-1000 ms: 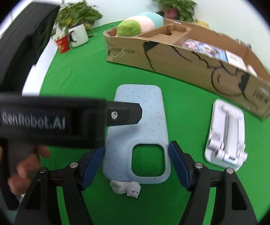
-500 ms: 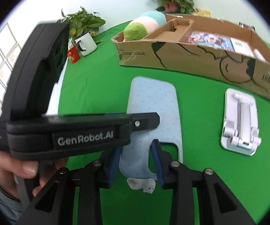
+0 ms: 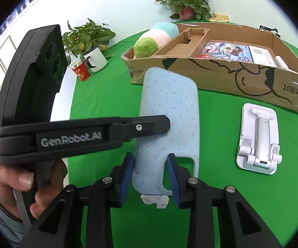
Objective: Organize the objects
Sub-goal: 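Lift the phone case and lower it onto the board-game box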
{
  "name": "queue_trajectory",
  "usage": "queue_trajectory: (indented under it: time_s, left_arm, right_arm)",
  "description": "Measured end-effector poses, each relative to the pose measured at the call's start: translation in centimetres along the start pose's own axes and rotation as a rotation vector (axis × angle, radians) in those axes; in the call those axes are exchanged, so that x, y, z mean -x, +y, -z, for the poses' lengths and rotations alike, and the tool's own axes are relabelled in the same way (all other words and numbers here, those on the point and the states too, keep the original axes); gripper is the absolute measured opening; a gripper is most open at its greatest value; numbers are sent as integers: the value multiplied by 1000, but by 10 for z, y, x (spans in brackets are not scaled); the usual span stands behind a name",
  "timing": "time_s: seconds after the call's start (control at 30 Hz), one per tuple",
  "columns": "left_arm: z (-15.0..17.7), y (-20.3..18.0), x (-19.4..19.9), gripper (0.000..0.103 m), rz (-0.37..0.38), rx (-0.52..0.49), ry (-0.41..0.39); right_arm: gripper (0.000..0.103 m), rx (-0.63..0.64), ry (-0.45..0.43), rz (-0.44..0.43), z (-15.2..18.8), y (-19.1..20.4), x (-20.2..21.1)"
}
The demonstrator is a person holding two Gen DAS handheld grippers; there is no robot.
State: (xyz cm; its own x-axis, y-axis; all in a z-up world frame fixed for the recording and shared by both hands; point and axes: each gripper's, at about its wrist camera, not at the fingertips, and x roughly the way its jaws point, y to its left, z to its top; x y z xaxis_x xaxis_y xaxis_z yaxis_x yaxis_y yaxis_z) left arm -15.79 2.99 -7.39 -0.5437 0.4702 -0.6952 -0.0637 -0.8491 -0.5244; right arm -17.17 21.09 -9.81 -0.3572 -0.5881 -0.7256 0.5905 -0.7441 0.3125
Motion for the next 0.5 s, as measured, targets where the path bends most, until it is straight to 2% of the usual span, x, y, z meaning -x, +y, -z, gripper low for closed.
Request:
queue_trajectory:
  time_s: [0.03,0.07,0.17,0.27,0.33,0.5]
  left_arm:
    - [-1,-3,3,7,5,-5,-6]
    - [-3,-6,6,7,10,-12,-15]
    - [-6,-17,10,7,16,-38,-26]
    - [-9,-25,11,6,12,-63,-31]
    - [-11,-27,12,6,26,-62,-34]
    - [-21,-41,20,6,70,-89,-53]
  right_arm:
    - [28,0,-9,-3,-1,1,2]
    - [17,4,-22,-13,-2,2,6]
    - [14,37,-54,7,-9,9,11]
    - [15,11,-62,-1,-12,4,11]
    - [17,-3,-67,-7,-14,-1,11]
    - [36,-50,-61,-13,-15,-13,9]
